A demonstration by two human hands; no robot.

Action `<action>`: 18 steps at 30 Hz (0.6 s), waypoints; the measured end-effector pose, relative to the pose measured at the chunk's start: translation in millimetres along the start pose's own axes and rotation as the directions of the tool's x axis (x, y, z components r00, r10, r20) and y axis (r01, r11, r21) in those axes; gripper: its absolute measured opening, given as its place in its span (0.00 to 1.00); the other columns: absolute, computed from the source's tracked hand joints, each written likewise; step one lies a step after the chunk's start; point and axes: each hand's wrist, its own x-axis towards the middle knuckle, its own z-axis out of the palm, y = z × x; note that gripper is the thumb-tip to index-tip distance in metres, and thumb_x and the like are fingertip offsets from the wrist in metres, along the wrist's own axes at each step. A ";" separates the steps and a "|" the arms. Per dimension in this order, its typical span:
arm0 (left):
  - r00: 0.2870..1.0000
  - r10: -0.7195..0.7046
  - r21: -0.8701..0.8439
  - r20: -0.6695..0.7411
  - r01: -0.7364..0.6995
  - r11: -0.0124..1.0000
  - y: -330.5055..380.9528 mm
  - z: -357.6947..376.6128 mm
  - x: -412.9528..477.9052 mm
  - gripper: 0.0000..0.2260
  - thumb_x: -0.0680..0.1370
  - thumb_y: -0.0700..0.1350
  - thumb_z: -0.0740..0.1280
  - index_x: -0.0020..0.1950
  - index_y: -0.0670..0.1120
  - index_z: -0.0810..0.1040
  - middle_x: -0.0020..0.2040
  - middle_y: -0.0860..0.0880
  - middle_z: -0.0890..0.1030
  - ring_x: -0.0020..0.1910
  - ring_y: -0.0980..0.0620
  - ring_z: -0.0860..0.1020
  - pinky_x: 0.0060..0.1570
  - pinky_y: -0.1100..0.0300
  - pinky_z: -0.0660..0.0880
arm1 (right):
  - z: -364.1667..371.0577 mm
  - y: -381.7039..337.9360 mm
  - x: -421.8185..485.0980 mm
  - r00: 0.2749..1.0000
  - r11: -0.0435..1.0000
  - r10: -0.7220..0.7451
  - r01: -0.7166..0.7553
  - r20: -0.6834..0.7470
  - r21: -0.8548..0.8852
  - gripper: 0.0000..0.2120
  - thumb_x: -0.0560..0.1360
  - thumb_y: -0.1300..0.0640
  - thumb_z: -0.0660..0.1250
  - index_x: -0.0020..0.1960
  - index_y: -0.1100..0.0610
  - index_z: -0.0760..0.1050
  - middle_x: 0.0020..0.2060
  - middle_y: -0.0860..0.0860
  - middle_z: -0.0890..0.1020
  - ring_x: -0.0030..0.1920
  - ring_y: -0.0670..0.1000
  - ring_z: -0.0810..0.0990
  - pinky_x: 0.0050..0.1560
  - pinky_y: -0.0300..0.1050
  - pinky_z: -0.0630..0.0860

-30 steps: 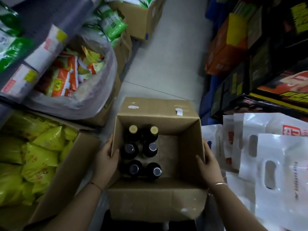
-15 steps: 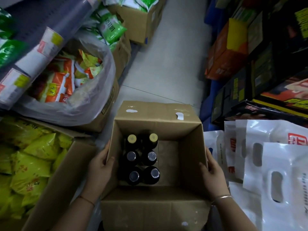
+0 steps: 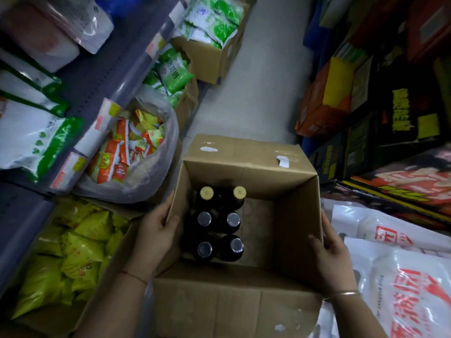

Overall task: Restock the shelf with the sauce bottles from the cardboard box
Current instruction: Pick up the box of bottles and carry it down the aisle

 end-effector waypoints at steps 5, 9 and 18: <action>0.998 0.055 0.060 -0.013 -0.054 0.997 99.9 -12.7 8.8 0.26 0.76 0.28 0.60 0.65 0.55 0.69 0.52 0.77 0.76 0.55 0.76 0.73 0.59 0.74 0.69 | -47.3 -80.3 -2.9 0.998 0.999 -0.049 0.050 -0.031 0.019 0.32 0.76 0.66 0.61 0.60 0.28 0.63 0.66 0.50 0.75 0.66 0.53 0.73 0.68 0.57 0.68; 0.995 0.097 0.074 -0.017 -0.095 0.993 178.8 -20.4 24.6 0.25 0.76 0.29 0.61 0.70 0.46 0.68 0.64 0.56 0.73 0.63 0.60 0.72 0.62 0.66 0.68 | -80.8 -142.2 1.9 0.997 0.996 -0.068 0.069 -0.025 0.056 0.31 0.76 0.65 0.62 0.64 0.31 0.62 0.65 0.50 0.76 0.63 0.53 0.75 0.65 0.57 0.71; 0.986 0.163 0.051 0.036 -0.165 0.985 347.3 -45.2 120.6 0.26 0.72 0.35 0.64 0.70 0.45 0.68 0.60 0.64 0.76 0.52 0.80 0.71 0.57 0.77 0.68 | -133.5 -306.0 52.5 0.996 0.979 -0.061 0.073 -0.065 0.191 0.29 0.77 0.65 0.61 0.68 0.35 0.64 0.64 0.45 0.74 0.62 0.50 0.75 0.64 0.52 0.71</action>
